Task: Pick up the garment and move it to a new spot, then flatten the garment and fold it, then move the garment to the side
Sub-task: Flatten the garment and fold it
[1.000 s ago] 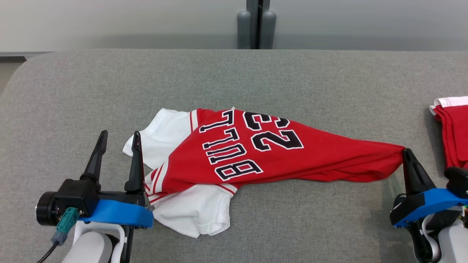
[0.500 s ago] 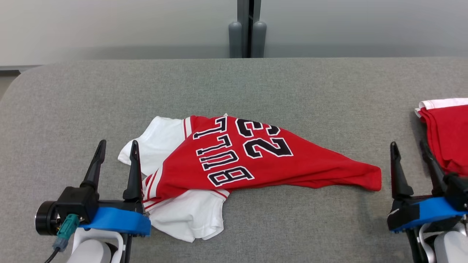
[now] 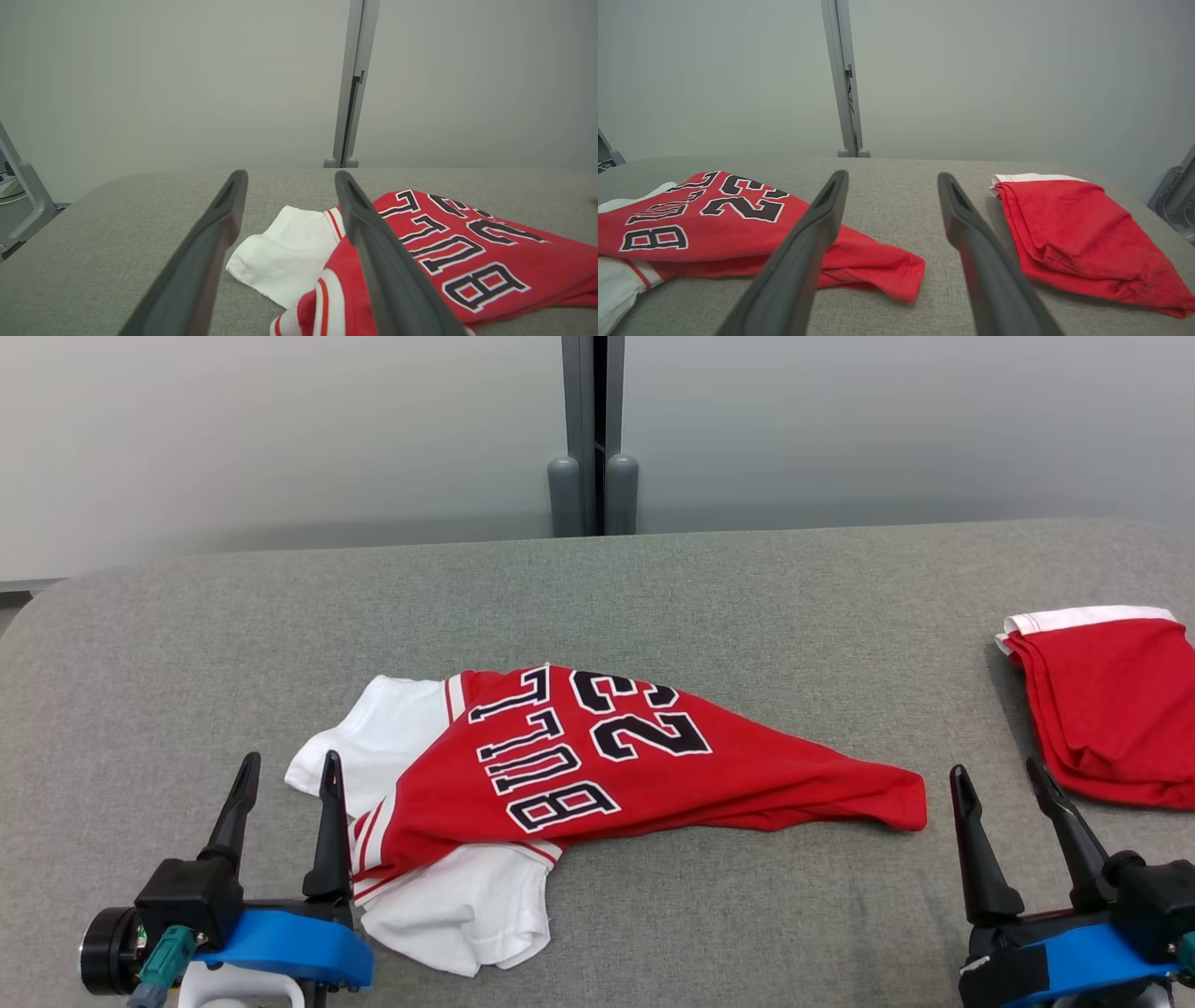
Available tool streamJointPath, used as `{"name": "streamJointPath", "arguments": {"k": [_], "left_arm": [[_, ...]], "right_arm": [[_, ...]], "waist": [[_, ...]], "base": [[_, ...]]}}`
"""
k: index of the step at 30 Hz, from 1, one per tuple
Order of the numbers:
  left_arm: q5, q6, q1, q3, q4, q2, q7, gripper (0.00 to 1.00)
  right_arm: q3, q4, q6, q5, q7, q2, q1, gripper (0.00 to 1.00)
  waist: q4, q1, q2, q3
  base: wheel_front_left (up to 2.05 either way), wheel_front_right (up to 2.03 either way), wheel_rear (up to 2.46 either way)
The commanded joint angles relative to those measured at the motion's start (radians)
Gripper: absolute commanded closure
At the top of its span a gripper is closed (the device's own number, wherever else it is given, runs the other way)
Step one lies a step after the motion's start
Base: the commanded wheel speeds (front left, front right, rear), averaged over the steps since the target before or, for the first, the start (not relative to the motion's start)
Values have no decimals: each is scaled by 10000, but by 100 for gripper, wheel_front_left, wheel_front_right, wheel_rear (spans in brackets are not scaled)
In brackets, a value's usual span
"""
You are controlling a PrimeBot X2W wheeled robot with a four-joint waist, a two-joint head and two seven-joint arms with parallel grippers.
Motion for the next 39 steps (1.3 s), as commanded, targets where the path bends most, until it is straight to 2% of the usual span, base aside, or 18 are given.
{"name": "streamJointPath", "arguments": {"k": [1, 12, 27, 35, 36, 37, 38, 39], "left_arm": [[-34, 50, 98, 16, -71, 55, 33, 0], [-135, -15, 125, -250, -68, 21, 383, 0], [-1336, -580, 1298, -1601, 1222, -1155, 2158, 0], [-1706, -810, 1152, -1865, 1950, -1481, 2619, 0], [-1769, -859, 1112, -1859, 2018, -1498, 2613, 8], [-1788, -908, 1052, -1841, 2075, -1518, 2580, 70], [-1774, -918, 991, -1823, 2106, -1523, 2523, 100], [-1799, -947, 947, -1777, 2120, -1533, 2417, 100]], "right_arm": [[-10, -152, -4, 73, 71, 52, 201, 0], [23, -434, -4, 58, 300, 114, 186, 0], [72, -54, -4, 229, 369, 128, -102, 0], [33, 237, -4, 335, 307, 130, -193, 0], [30, 290, -4, 350, 309, 130, -189, 0], [-25, 338, -4, 341, 310, 125, -191, 0], [-117, 386, -4, 312, 305, 124, -179, 0], [-211, 463, -4, 269, 317, 111, -153, 0]], "waist": [[-8, 1, 0, -32], [113, 1, 0, -11], [412, 1, 0, 528], [332, 1, 0, 557], [297, 1, 0, 549], [270, 1, 0, 553], [249, 1, 0, 553], [232, 1, 0, 557]], "base": [[0, 0, 0], [0, 0, 0], [0, 0, 0], [0, 0, 0], [0, 0, 0], [0, 0, 0], [0, 0, 0], [0, 0, 0]]}}
